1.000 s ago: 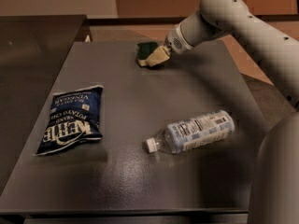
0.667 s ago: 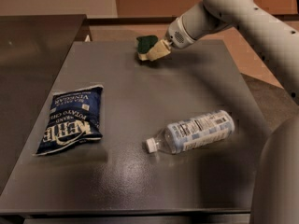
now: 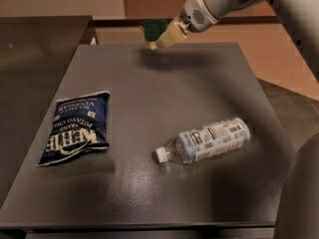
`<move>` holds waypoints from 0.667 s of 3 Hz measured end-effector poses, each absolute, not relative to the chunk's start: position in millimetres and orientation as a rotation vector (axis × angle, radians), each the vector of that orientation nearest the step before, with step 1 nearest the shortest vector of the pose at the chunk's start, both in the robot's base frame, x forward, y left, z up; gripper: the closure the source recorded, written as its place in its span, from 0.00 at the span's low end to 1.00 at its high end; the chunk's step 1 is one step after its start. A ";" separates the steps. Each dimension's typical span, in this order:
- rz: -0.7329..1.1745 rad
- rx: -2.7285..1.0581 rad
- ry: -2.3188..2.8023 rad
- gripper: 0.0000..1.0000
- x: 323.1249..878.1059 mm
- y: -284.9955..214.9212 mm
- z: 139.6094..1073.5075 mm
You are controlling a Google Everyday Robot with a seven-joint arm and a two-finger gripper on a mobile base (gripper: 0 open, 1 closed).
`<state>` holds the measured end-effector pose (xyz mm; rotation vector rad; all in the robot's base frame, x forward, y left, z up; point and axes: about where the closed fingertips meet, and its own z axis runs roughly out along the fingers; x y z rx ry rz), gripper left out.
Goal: Pick sponge
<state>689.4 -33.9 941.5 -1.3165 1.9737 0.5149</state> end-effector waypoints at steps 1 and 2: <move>0.501 -1.352 1.920 1.00 671.9 -35.4 974.3; 0.469 -1.376 1.887 1.00 658.5 -38.6 991.4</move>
Offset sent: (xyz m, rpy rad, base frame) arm -0.0486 -0.0140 0.0715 -0.0300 -0.1267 0.0597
